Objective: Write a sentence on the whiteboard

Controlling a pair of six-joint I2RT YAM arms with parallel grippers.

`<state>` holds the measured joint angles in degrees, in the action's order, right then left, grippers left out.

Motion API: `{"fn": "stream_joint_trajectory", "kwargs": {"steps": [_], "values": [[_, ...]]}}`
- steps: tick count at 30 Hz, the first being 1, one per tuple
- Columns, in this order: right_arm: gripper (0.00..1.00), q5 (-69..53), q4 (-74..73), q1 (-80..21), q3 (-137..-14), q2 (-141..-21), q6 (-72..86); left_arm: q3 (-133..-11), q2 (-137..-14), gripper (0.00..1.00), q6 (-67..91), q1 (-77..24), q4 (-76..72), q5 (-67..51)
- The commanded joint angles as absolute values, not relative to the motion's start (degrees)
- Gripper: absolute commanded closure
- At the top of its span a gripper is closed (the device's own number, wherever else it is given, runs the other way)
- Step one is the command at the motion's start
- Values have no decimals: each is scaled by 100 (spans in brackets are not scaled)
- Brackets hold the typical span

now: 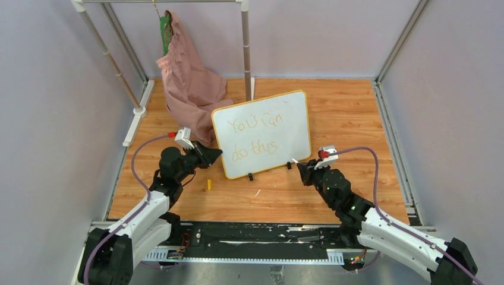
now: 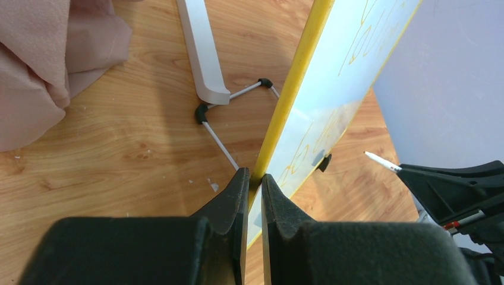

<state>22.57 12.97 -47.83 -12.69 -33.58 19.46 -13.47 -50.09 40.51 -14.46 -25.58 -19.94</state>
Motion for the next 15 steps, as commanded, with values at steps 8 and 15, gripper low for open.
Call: {"fn": "stream_joint_trajectory", "kwargs": {"steps": [8, 15], "values": [[100, 2121, 2905, -4715, -1300, -3814, 1666, -1332, -5027, 100, 4081, -1477, -2839, -1979], [100, 2048, 3355, -4720, -1427, -4332, 1636, -1329, -5022, 100, 4061, -1477, -2839, -1969]]}}
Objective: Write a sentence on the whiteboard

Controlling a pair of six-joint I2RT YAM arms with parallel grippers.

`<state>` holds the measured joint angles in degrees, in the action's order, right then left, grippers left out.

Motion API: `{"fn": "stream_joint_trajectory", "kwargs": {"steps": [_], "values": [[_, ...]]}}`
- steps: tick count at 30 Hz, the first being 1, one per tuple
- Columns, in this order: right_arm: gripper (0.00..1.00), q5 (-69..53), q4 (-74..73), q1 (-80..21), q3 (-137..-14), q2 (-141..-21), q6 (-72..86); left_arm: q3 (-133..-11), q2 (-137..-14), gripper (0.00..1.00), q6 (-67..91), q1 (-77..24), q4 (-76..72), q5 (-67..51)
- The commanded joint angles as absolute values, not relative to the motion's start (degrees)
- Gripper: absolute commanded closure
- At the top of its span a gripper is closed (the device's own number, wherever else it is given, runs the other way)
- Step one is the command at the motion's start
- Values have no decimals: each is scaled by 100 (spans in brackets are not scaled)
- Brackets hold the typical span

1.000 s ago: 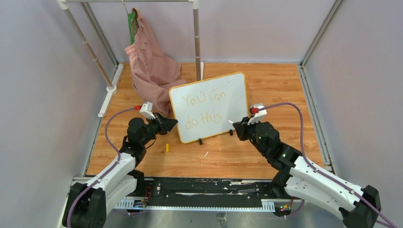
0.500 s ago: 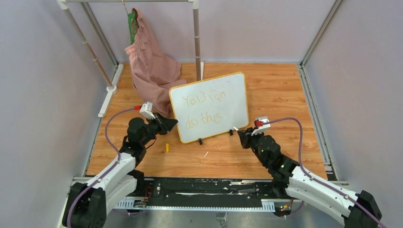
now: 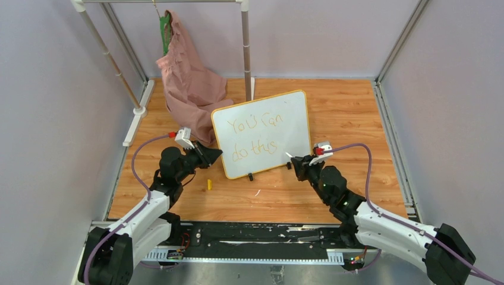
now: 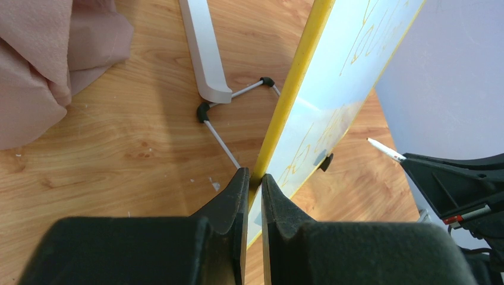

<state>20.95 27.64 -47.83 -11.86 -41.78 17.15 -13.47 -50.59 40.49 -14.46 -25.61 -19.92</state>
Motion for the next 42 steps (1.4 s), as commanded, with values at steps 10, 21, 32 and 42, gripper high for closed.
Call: {"fn": "stream_joint_trajectory", "kwargs": {"steps": [10, 21, 32, 42], "values": [[100, 1928, 3824, -4685, -1637, -4860, 1764, -1337, -5012, 100, 4069, -1477, -2839, -1978], [100, 1981, 3597, -4646, -1824, -5166, 1795, -1321, -4963, 100, 4069, -1477, -2839, -1974], [100, 1925, 3659, -4581, -1774, -5347, 1855, -1326, -4959, 100, 4079, -1477, -2838, -1981], [100, 1906, 3735, -4535, -1758, -5438, 1902, -1319, -4957, 100, 4078, -1477, -2839, -1986]]}}
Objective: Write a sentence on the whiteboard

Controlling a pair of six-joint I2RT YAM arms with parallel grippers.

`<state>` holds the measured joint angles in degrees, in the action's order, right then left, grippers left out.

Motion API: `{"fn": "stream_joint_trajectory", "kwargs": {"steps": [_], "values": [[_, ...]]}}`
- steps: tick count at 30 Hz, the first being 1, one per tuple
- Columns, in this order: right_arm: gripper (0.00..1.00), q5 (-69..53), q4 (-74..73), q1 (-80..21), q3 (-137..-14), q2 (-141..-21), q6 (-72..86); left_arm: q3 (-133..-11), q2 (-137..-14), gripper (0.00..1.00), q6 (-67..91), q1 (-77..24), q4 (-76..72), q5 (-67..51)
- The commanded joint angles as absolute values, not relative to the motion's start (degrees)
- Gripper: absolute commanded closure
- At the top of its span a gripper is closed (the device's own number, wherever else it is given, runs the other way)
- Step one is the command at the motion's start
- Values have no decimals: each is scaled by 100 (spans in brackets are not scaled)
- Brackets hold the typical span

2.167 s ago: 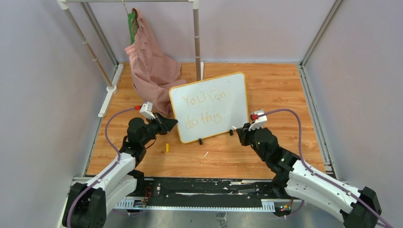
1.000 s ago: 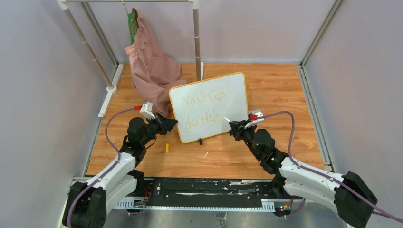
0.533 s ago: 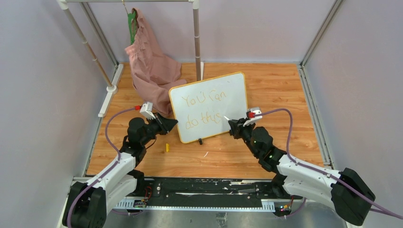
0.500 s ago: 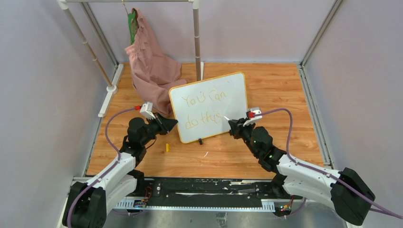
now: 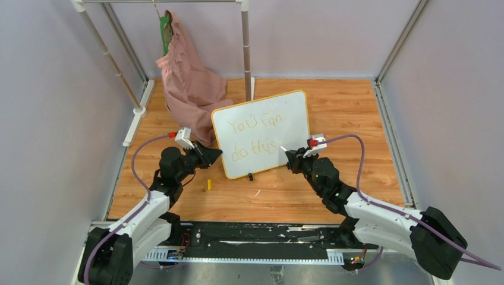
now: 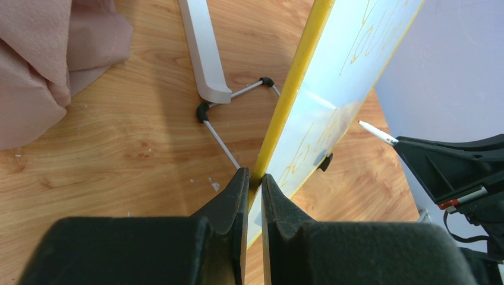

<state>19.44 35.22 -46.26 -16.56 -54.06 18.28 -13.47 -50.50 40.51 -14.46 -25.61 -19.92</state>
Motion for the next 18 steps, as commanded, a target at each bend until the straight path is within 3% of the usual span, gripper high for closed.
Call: {"fn": "stream_joint_trajectory", "kwargs": {"steps": [1, 18], "values": [[100, 1907, 3735, -4531, -1750, -5454, 1918, -1318, -4957, 100, 4084, -1477, -2839, -1982], [100, 1920, 3867, -4430, -1682, -5676, 1987, -1323, -4969, 100, 4078, -1477, -2839, -1986]]}}
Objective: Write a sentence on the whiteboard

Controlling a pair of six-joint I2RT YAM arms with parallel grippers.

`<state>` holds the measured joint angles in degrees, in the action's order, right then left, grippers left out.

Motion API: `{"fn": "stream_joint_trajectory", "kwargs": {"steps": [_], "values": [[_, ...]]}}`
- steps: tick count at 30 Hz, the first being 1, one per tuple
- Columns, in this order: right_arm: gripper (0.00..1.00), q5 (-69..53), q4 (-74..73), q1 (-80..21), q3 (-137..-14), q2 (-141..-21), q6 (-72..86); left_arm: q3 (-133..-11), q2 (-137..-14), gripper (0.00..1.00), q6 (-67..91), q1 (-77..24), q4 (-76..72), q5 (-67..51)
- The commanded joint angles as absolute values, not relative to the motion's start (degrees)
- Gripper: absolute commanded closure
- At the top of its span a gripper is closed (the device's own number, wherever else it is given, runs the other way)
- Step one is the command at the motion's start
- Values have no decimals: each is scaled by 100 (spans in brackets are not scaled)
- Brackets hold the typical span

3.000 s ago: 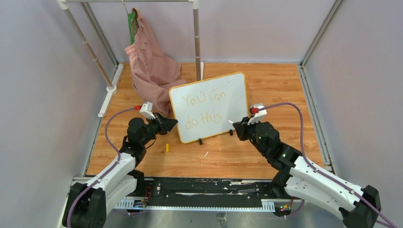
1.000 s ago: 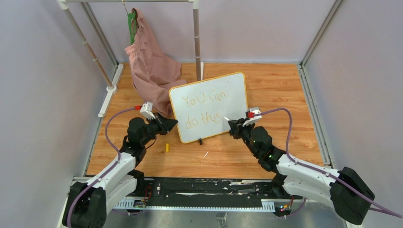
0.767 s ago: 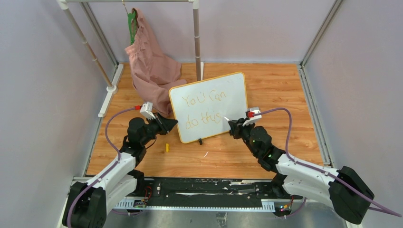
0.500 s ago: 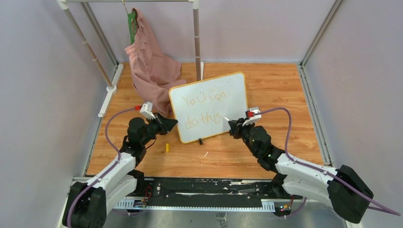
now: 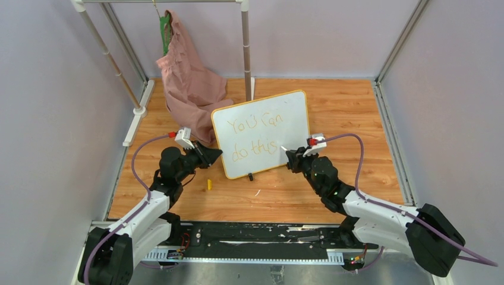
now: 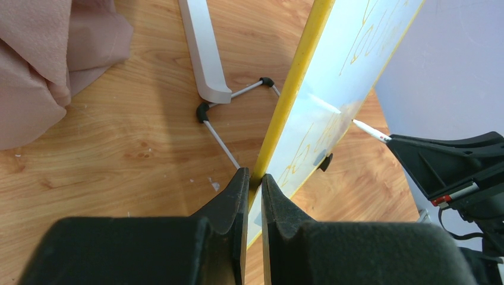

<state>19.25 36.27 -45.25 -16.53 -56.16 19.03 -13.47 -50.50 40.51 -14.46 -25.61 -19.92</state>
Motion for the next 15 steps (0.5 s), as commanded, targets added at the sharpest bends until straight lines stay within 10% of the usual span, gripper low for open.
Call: {"fn": "stream_joint_trajectory", "kwargs": {"steps": [1, 15], "values": [[100, 1921, 3878, -4423, -1687, -5700, 1989, -1319, -4968, 100, 4070, -1477, -2839, -1986], [100, 1868, 4058, -4343, -1705, -5982, 2048, -1323, -4991, 100, 4070, -1477, -2839, -1995]]}}
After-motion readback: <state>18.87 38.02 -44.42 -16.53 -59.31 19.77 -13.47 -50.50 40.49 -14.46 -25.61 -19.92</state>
